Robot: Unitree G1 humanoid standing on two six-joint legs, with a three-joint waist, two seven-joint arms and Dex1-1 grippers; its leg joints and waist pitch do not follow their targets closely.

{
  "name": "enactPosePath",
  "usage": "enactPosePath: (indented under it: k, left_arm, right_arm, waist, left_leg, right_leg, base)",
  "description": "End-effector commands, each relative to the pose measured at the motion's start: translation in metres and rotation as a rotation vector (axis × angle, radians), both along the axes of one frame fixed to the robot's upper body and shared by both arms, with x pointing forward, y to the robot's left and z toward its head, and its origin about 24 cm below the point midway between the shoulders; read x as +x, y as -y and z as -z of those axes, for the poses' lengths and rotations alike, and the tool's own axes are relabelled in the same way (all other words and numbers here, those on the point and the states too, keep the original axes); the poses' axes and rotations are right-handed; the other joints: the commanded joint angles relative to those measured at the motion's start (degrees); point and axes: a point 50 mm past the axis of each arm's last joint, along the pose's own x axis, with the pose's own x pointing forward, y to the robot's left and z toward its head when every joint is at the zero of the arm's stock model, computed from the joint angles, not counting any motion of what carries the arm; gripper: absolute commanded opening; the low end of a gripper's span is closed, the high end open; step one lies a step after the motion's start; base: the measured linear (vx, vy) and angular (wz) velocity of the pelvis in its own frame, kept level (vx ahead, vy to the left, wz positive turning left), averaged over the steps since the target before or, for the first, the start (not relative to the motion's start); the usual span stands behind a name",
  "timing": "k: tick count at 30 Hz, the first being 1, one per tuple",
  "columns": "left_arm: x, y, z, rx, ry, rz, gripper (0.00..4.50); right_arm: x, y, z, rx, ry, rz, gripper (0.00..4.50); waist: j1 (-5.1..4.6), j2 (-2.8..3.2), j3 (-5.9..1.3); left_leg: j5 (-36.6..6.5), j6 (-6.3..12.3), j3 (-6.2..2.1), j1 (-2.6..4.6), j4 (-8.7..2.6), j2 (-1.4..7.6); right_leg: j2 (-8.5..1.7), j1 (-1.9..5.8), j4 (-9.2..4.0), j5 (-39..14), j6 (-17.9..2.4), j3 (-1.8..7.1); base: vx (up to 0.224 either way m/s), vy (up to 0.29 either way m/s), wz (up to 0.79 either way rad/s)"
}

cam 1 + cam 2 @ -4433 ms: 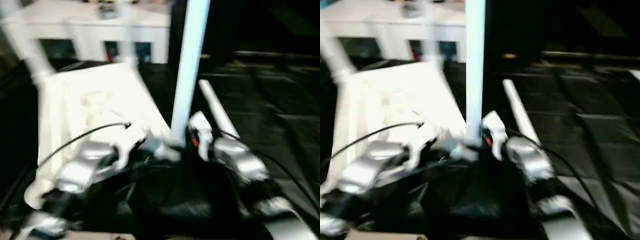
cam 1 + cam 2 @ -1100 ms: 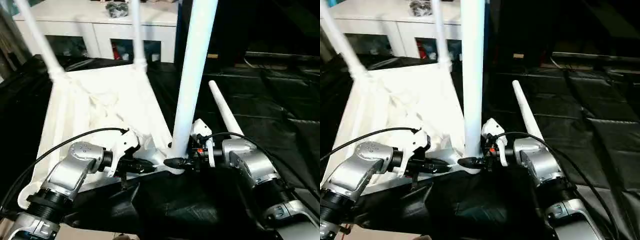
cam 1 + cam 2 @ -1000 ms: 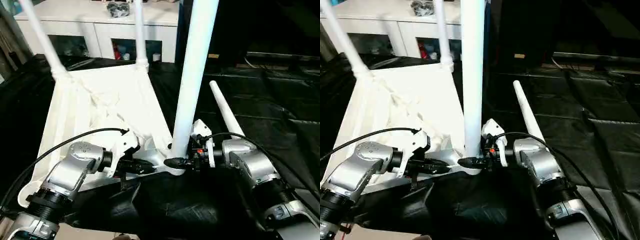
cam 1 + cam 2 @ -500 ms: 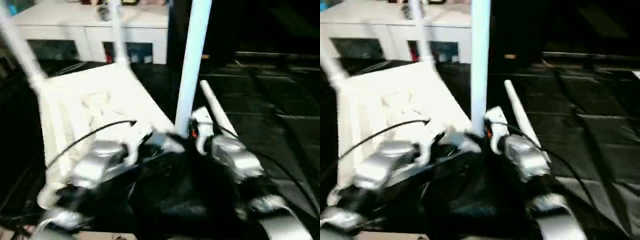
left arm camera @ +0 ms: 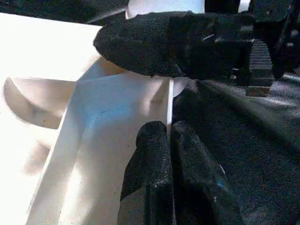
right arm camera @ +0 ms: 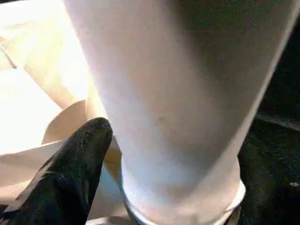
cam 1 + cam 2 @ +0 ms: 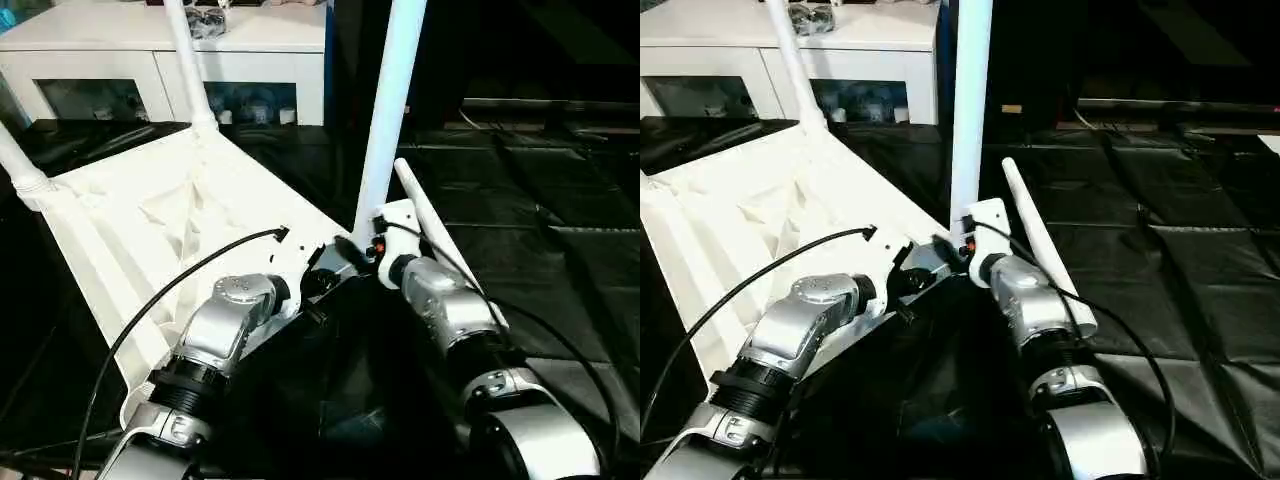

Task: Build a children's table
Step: Rotate leg to tighten, then rotate table base

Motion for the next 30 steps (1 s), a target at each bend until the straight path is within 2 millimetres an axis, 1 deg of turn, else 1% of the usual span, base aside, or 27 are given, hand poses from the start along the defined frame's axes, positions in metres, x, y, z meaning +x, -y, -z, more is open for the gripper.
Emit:
enactPosePath:
  k: [1, 3, 4, 5, 6, 7, 8, 9, 10, 11, 13, 14, 15, 16, 17, 18, 19, 20, 21, 22, 23, 24, 25, 27, 28, 29, 30]
  left_arm:
    - [0.01, 0.003, -0.017, -0.024, 0.07, -0.041, 0.0]
    - [0.015, -0.004, -0.016, -0.004, 0.068, -0.131, 0.0]
    - [0.015, -0.004, -0.017, -0.004, 0.068, -0.136, 0.0]
    - [0.017, -0.007, -0.017, 0.0, 0.07, -0.165, 0.0]
    - [0.018, -0.008, -0.018, 0.0, 0.078, -0.185, 0.0]
    - [0.019, -0.009, -0.018, 0.001, 0.083, -0.198, 0.0]
    - [0.02, -0.01, -0.018, 0.003, 0.085, -0.215, 0.0]
    - [0.022, -0.012, -0.019, 0.006, 0.093, -0.241, 0.0]
    - [0.023, -0.012, -0.019, 0.006, 0.096, -0.248, 0.0]
    - [0.024, -0.013, -0.019, 0.006, 0.099, -0.256, 0.0]
    - [0.024, -0.012, -0.019, 0.009, 0.1, -0.26, 0.0]
    - [0.023, -0.008, -0.021, 0.002, 0.114, -0.23, 0.0]
    - [0.023, -0.005, -0.023, 0.008, 0.137, -0.206, 0.0]
    - [0.021, 0.0, -0.026, -0.024, 0.157, -0.158, 0.0]
    - [0.02, 0.003, -0.029, -0.048, 0.171, -0.126, 0.0]
    - [0.019, 0.005, -0.035, -0.054, 0.237, -0.087, 0.0]
    - [0.02, 0.005, -0.038, -0.048, 0.261, -0.08, 0.28]
    - [0.019, 0.005, -0.04, -0.051, 0.264, -0.063, 0.45]
    - [0.018, 0.003, -0.043, -0.051, 0.266, -0.054, 0.58]
    - [0.018, 0.001, -0.045, -0.047, 0.273, -0.052, 0.58]
    - [0.017, -0.005, -0.05, -0.02, 0.303, -0.044, 0.66]
    - [0.016, -0.009, -0.053, 0.002, 0.32, -0.044, 0.91]
    - [0.016, -0.012, -0.054, 0.015, 0.327, -0.046, 0.91]
    - [0.014, -0.034, -0.062, 0.096, 0.364, -0.107, 0.91]
    - [0.014, -0.034, -0.062, 0.096, 0.364, -0.107, 0.91]
    - [0.013, -0.043, -0.066, 0.122, 0.376, -0.13, 0.91]
    - [0.01, -0.057, -0.07, 0.147, 0.379, -0.18, 0.91]
  right_arm:
    - [-0.006, 0.002, 0.006, -0.013, -0.015, 0.002, 3.83]
    - [-0.006, 0.015, -0.001, -0.003, 0.02, 0.036, 3.83]
    - [-0.006, 0.017, -0.002, -0.001, 0.023, 0.039, 3.83]
    - [-0.008, 0.026, -0.007, 0.009, 0.042, 0.06, 3.83]
    - [-0.009, 0.031, -0.009, 0.013, 0.052, 0.071, 3.83]
    - [-0.01, 0.034, -0.011, 0.015, 0.059, 0.077, 3.83]
    - [-0.011, 0.038, -0.013, 0.018, 0.064, 0.085, 3.83]
    - [-0.015, 0.046, -0.016, 0.013, 0.076, 0.093, 3.83]
    - [-0.016, 0.049, -0.017, 0.008, 0.081, 0.094, 3.83]
    - [-0.019, 0.05, -0.018, 0.009, 0.08, 0.076, 3.83]
    - [-0.021, 0.05, -0.019, 0.01, 0.077, 0.065, 3.83]
    - [-0.027, 0.048, -0.017, -0.003, 0.056, 0.0, 3.83]
    - [-0.03, 0.046, -0.015, -0.016, 0.047, -0.035, 3.83]
    - [-0.032, 0.044, -0.013, -0.032, 0.041, -0.057, 3.83]
    - [-0.033, 0.042, -0.012, -0.042, 0.039, -0.066, 3.83]
    - [-0.034, 0.041, -0.01, -0.053, 0.023, -0.063, 3.83]
    - [-0.034, 0.04, -0.01, -0.056, 0.018, -0.06, 3.87]
    - [-0.033, 0.039, -0.009, -0.061, 0.017, -0.056, 3.88]
    - [-0.033, 0.037, -0.009, -0.061, 0.013, -0.056, 3.88]
    - [-0.033, 0.036, -0.009, -0.06, 0.011, -0.057, 3.88]
    - [-0.032, 0.033, -0.009, -0.073, 0.003, -0.057, 3.88]
    - [-0.032, 0.032, -0.008, -0.084, -0.006, -0.058, 3.88]
    - [-0.031, 0.031, -0.007, -0.09, -0.011, -0.059, 3.88]
    - [-0.03, 0.029, -0.006, -0.125, -0.018, -0.068, 3.88]
    - [-0.03, 0.029, -0.006, -0.125, -0.018, -0.068, 3.88]
    - [-0.029, 0.028, -0.005, -0.131, -0.021, -0.07, 3.88]
    - [-0.028, 0.027, -0.004, -0.136, -0.022, -0.071, 3.88]
  waist:
    - [0.17, -0.24, -3.51]
    - [0.38, -0.16, -3.53]
    - [0.38, -0.32, -3.63]
    - [0.26, -0.13, -3.64]
    - [0.3, -0.1, -3.74]
    - [0.25, -0.2, -3.92]
    - [0.23, -0.08, -3.95]
    - [0.17, -0.22, -4.12]
    - [0.33, 0.06, -4.05]
    - [0.26, 0.23, -3.99]
    - [0.16, -0.03, -3.93]
    - [0.17, 0.41, -3.89]
    - [0.15, 0.23, -3.78]
    - [0.18, 0.15, -3.76]
    - [0.42, 0.13, -3.71]
    - [0.4, 0.1, -3.68]
    - [0.63, -0.05, -3.63]
    - [0.68, 0.05, -3.67]
    - [0.8, 0.0, -3.75]
    - [1.02, 0.07, -3.74]
    - [1.17, 0.0, -3.64]
    - [1.33, 0.18, -3.59]
    - [1.31, 0.17, -3.49]
    - [1.37, 0.1, -3.48]
    - [1.23, 0.12, -3.45]
    - [1.15, 0.11, -3.34]
    - [1.12, -0.25, -3.35]
  left_leg:
    - [-10.4, 2.81, -0.15, 0.21, -3.74, 1.06]
    - [-9.6, 3.03, -0.09, 0.27, -3.7, 1.08]
    - [-8.8, 3.22, -0.24, -0.03, -3.74, 1.06]
    - [-8.3, 3.31, -0.3, -0.24, -3.73, 0.95]
    - [-7.7, 3.59, -0.3, -0.23, -3.61, 0.99]
    - [-6.7, 4.07, -0.27, -0.26, -3.43, 0.85]
    - [-6.2, 4.32, -0.27, -0.33, -3.38, 0.84]
    - [-5.1, 4.84, -0.25, -0.35, -3.22, 0.76]
    - [-4.6, 5.39, -0.2, -0.26, -3.12, 0.76]
    - [-4.5, 5.57, -0.26, -0.36, -3.14, 0.74]
    - [-5.9, 5.78, -0.18, -0.38, -3.18, 0.67]
    - [-6.5, 5.68, -0.21, -0.26, -3.19, 0.7]
    - [-7.5, 5.68, -0.11, -0.2, -3.16, 0.68]
    - [-7.7, 5.59, -0.15, -0.24, -3.2, 0.72]
    - [-8.1, 5.51, -0.14, -0.18, -3.24, 0.77]
    - [-8.2, 5.19, -0.15, -0.24, -3.3, 0.81]
    - [-8.2, 5.13, -0.18, -0.16, -3.31, 0.82]
    - [-8.0, 5.0, -0.16, -0.15, -3.3, 0.87]
    - [-7.0, 4.78, -0.22, -0.21, -3.33, 1.07]
    - [-6.8, 4.73, -0.24, -0.08, -3.37, 1.27]
    - [-6.4, 4.56, -0.23, -0.14, -3.4, 1.39]
    - [-6.2, 4.27, -0.31, -0.1, -3.51, 1.43]
    - [-6.4, 4.0, -0.27, -0.05, -3.54, 1.38]
    - [-6.8, 3.44, -0.24, -0.06, -3.55, 1.28]
    - [-6.6, 3.39, -0.21, -0.18, -3.52, 1.24]
    - [-6.5, 3.29, -0.1, -0.06, -3.47, 1.1]
    - [-6.5, 2.98, -0.1, -0.09, -3.54, 1.18]
  right_leg:
    - [-3.7, 3.13, -4.83, -14.1, -10.9, 2.9]
    - [-3.46, 3.14, -4.74, -12.1, -10.5, 2.97]
    - [-3.45, 3.46, -4.43, -10.7, -10.5, 2.87]
    - [-3.39, 3.64, -4.34, -10.0, -10.5, 2.84]
    - [-3.44, 3.64, -4.31, -8.7, -10.6, 2.84]
    - [-3.36, 3.8, -4.15, -6.8, -10.9, 2.85]
    - [-3.42, 3.77, -4.07, -6.0, -11.2, 2.87]
    - [-3.34, 3.84, -3.91, -4.4, -11.7, 2.86]
    - [-3.26, 3.72, -3.99, -3.2, -12.0, 2.86]
    - [-3.21, 3.78, -3.94, -3.0, -12.1, 2.84]
    - [-3.18, 3.83, -4.1, -4.2, -12.3, 2.74]
    - [-3.28, 3.71, -4.2, -5.0, -12.4, 2.71]
    - [-3.12, 3.67, -4.55, -6.4, -12.1, 2.72]
    - [-3.17, 3.69, -4.54, -7.0, -12.1, 2.71]
    - [-3.26, 3.55, -4.78, -8.5, -11.7, 2.7]
    - [-3.28, 3.48, -4.76, -9.4, -11.6, 2.73]
    - [-3.35, 3.34, -4.87, -10.3, -11.4, 2.78]
    - [-3.42, 3.34, -4.77, -10.4, -11.3, 2.84]
    - [-3.52, 3.37, -4.5, -9.6, -11.4, 2.9]
    - [-3.62, 3.24, -4.47, -9.3, -11.7, 2.94]
    - [-3.6, 3.22, -4.25, -8.4, -12.1, 2.96]
    - [-3.55, 3.2, -3.98, -7.9, -12.2, 2.93]
    - [-3.51, 3.2, -3.9, -7.8, -12.1, 2.97]
    - [-3.64, 3.34, -3.87, -8.6, -11.5, 3.0]
    - [-3.61, 3.35, -3.87, -8.5, -11.4, 3.02]
    - [-3.48, 3.19, -4.07, -9.3, -10.9, 3.04]
    - [-3.52, 3.24, -3.98, -9.7, -10.9, 3.02]
  base:
    - [0.0, 0.0, 0.0]
    - [0.0, 0.0, 0.0]
    - [0.0, 0.0, 0.0]
    - [0.0, 0.0, 0.0]
    - [0.0, 0.0, 0.0]
    - [0.0, 0.0, 0.0]
    - [0.0, 0.0, 0.0]
    - [0.0, 0.0, 0.0]
    - [0.0, 0.0, 0.0]
    - [0.0, 0.0, 0.0]
    - [0.0, 0.0, 0.0]
    - [0.0, 0.0, 0.0]
    - [0.0, 0.0, 0.0]
    - [0.0, 0.0, 0.0]
    - [0.0, 0.0, 0.0]
    - [0.0, 0.0, 0.0]
    - [0.0, 0.0, 0.0]
    - [0.0, 0.0, 0.0]
    - [0.0, 0.0, 0.0]
    - [0.0, 0.0, 0.0]
    - [0.0, 0.0, 0.0]
    - [0.0, 0.0, 0.0]
    - [0.0, 0.0, 0.0]
    - [0.0, 0.0, 0.0]
    - [0.0, 0.0, 0.0]
    - [0.0, 0.0, 0.0]
    - [0.0, 0.0, 0.0]
